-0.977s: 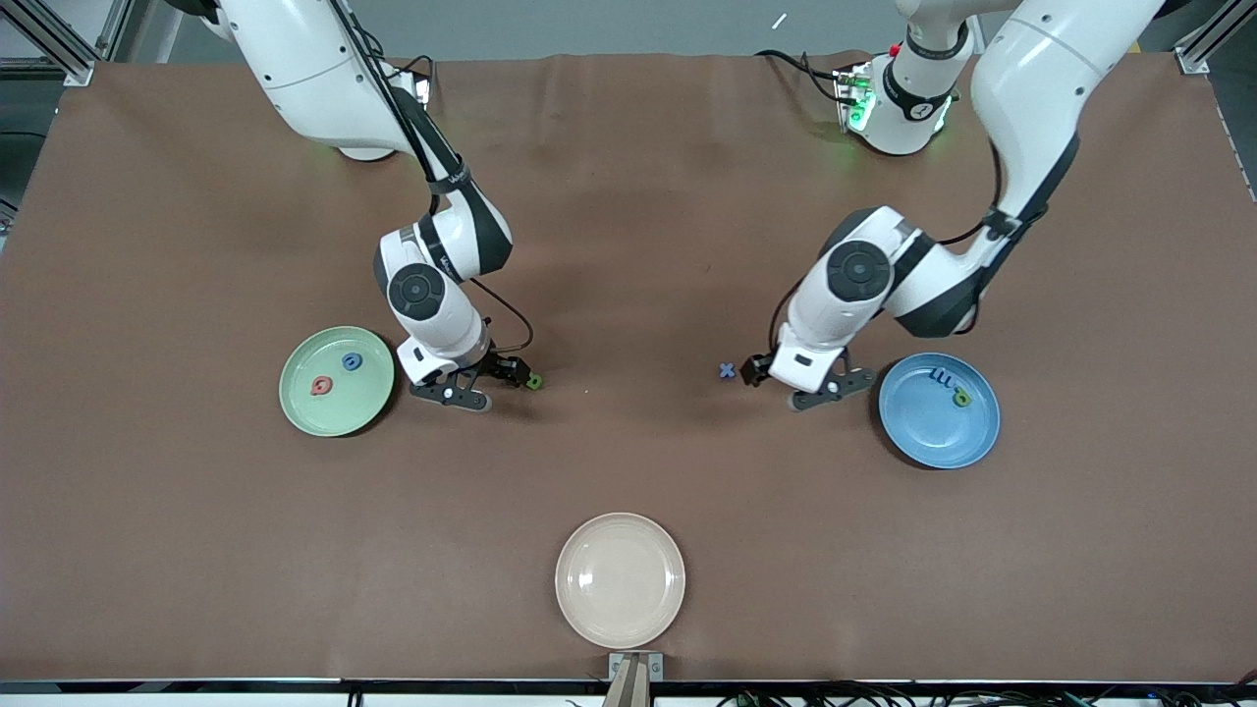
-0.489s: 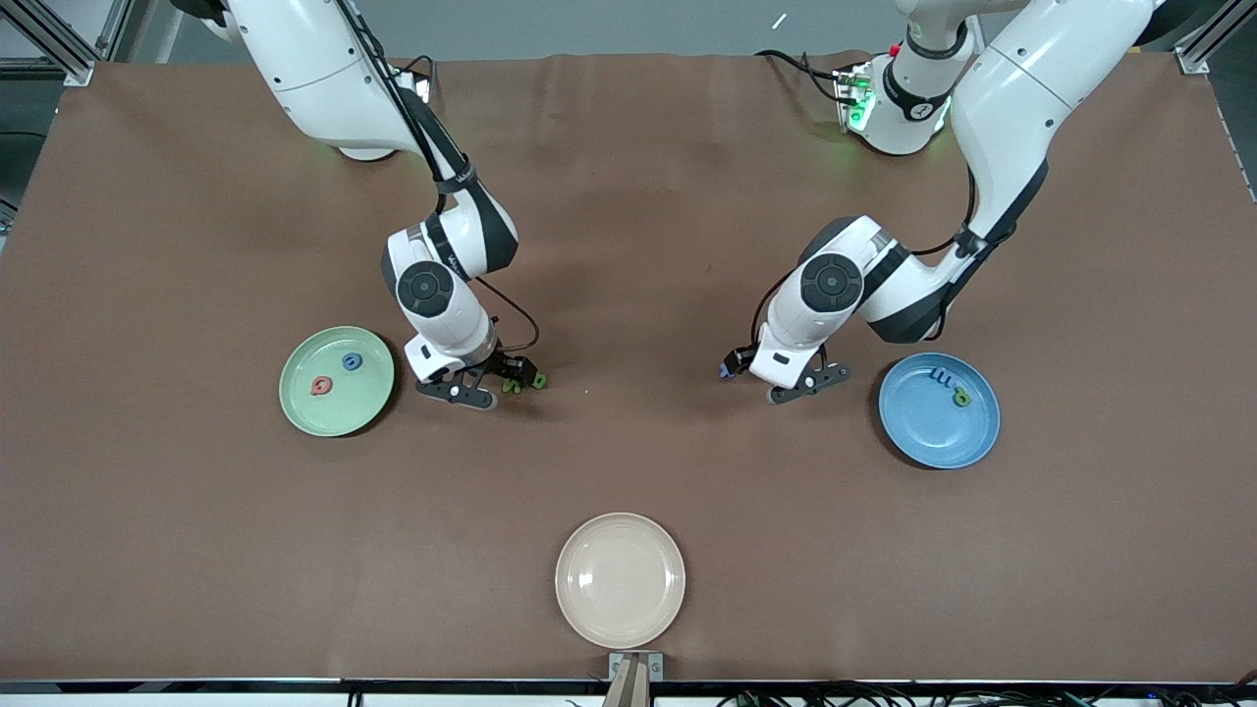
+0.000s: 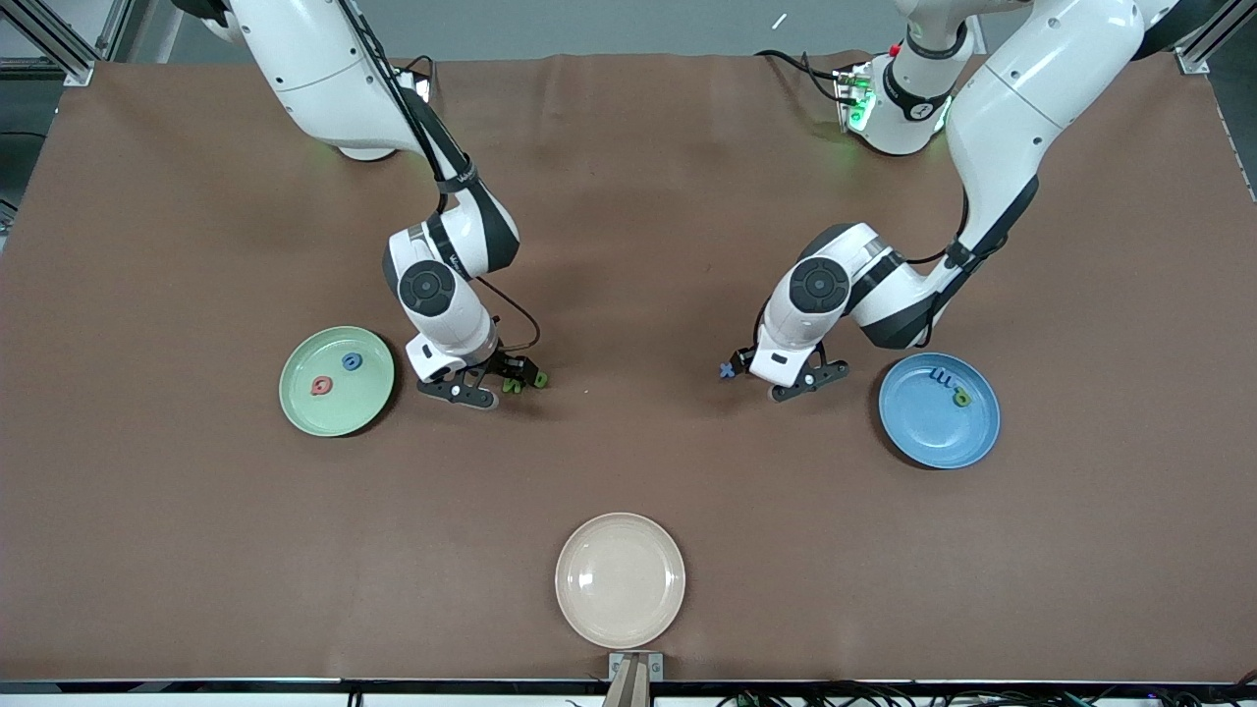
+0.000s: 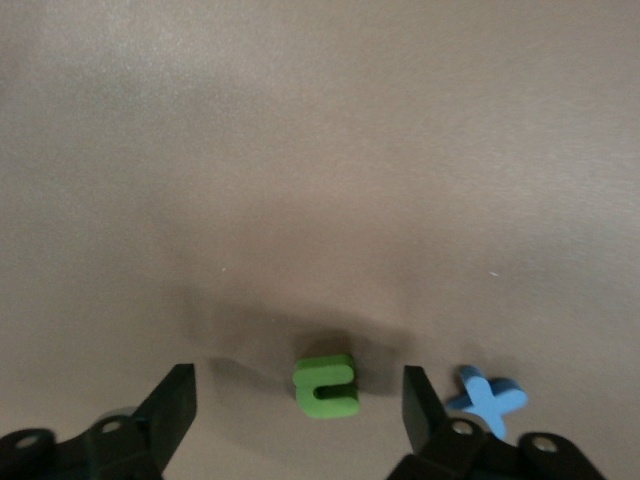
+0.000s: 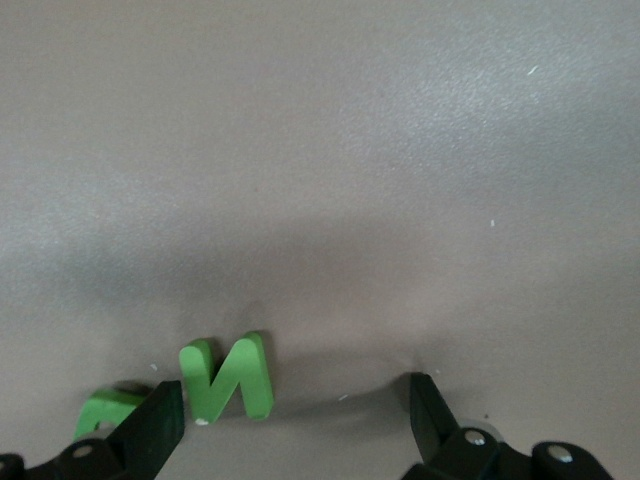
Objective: Sort upper and lower case letters into plates
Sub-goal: 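Grasp the green c with the left gripper while the right gripper grasps N, then drop the c in the blue plate while the right gripper drops N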
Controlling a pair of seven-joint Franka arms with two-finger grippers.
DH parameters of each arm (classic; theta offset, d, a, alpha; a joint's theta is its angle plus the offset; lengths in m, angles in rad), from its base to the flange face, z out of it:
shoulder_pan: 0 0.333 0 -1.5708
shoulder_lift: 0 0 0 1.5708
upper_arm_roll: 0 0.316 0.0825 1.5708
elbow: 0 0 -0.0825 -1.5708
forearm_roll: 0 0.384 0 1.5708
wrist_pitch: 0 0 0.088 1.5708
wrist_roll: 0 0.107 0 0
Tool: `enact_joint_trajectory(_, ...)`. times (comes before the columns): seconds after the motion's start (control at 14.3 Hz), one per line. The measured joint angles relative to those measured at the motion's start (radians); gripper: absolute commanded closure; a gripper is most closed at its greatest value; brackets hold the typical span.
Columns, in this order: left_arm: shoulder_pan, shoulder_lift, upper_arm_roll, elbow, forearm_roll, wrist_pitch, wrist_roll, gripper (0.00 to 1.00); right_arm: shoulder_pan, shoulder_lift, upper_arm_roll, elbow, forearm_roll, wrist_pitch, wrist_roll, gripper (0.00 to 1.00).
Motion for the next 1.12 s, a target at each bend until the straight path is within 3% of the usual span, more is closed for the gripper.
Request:
enact_joint_trajectory(0.35,-0.001,0.011,0.0,0.006,0.002,0.017,-0.007,0.38,-0.018,0.004,-0.019,0.0,-0.001,0.001,-0.049,0.0)
enact_joint_trajectory(0.42,-0.001,0.011,0.0,0.006,0.002,0.018,-0.012,0.41,-0.022,0.004,-0.02,0.0,-0.001,0.001,-0.053,0.04)
enact_joint_trajectory(0.49,-0.001,0.011,-0.001,0.006,0.002,0.021,-0.017,0.44,-0.024,0.004,-0.02,0.0,-0.001,0.002,-0.057,0.1)
enact_joint_trajectory(0.77,-0.004,0.011,-0.004,0.009,0.002,0.028,-0.042,0.61,-0.024,0.002,-0.02,0.005,-0.002,0.002,-0.058,0.5)
enact_joint_trajectory(1.05,-0.005,0.011,-0.007,0.012,0.002,0.032,-0.044,0.82,-0.021,0.0,-0.015,0.013,-0.002,0.0,-0.056,0.74)
enact_joint_trajectory(1.12,-0.005,0.011,-0.007,0.012,0.002,0.032,-0.044,0.85,-0.021,0.0,-0.015,0.013,-0.002,0.0,-0.054,0.85)
